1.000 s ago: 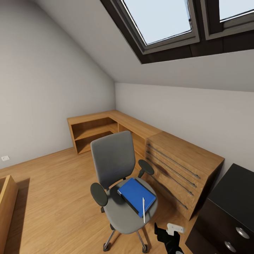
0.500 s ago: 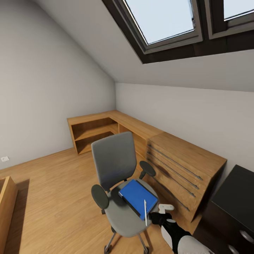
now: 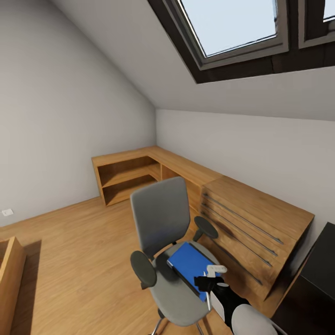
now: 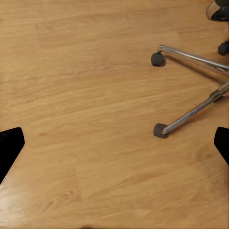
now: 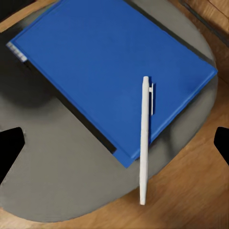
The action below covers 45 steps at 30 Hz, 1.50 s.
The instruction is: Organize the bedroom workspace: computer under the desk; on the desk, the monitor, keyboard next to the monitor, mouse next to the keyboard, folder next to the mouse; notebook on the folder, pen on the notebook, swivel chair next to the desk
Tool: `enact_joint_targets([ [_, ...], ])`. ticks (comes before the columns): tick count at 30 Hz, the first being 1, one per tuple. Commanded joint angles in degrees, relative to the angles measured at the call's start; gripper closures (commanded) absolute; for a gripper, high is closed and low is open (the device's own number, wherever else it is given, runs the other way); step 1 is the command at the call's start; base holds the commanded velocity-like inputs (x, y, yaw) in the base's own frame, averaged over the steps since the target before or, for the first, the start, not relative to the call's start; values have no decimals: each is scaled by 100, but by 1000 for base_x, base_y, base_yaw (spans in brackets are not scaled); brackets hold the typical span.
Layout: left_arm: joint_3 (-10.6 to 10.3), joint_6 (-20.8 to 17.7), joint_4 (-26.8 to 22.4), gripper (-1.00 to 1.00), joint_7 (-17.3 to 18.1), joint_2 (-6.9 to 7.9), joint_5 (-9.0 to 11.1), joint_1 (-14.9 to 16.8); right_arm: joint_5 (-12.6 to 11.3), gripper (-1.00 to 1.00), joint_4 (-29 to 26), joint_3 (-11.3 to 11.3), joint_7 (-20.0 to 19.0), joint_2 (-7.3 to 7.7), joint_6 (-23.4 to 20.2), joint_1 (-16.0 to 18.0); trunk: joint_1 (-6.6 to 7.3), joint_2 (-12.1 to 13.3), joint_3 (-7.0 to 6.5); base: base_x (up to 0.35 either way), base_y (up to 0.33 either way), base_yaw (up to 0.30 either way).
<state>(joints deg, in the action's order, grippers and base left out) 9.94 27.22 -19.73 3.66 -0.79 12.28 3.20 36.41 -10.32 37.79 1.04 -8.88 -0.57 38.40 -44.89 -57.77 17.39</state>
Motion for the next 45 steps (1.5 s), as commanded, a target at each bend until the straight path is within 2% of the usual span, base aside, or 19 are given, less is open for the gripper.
enact_joint_targets([
  [1,8,13,4,-100,38,-1,55,4,49,-100,-5,32,11,-2,-6,5,-1,-5,7,15,142,0],
  [13,8,22,-104,-100,41,-14,63,5,50,-100,-13,18,11,15,-13,9,-1,-5,7,4,37,0],
  [24,8,16,-143,-100,18,-10,70,4,55,-100,-131,21,26,31,-50,8,-242,-446,204,0,2,0],
  [34,8,9,-145,-100,-3,-9,72,4,46,-100,-272,26,30,105,-206,9,-462,-847,384,0,0,0],
  [36,8,6,-145,-100,-7,-9,73,5,45,-100,-282,26,32,125,-332,9,-506,-927,420,0,0,0],
  [40,8,4,-145,-100,-7,-12,73,5,37,-100,-518,28,29,160,-959,13,-594,-1088,492,0,0,0],
  [41,8,3,-145,-100,-7,-13,73,5,34,-100,-625,30,27,163,-1135,14,-616,-1128,510,0,0,0],
  [42,8,3,-145,-100,-6,-15,73,4,24,-100,-871,32,20,165,-1521,16,-637,-1168,528,0,0,0],
  [45,8,6,-145,-100,-6,-16,73,4,15,-100,-1221,34,-6,163,-2118,23,-703,-1288,581,0,0,0],
])
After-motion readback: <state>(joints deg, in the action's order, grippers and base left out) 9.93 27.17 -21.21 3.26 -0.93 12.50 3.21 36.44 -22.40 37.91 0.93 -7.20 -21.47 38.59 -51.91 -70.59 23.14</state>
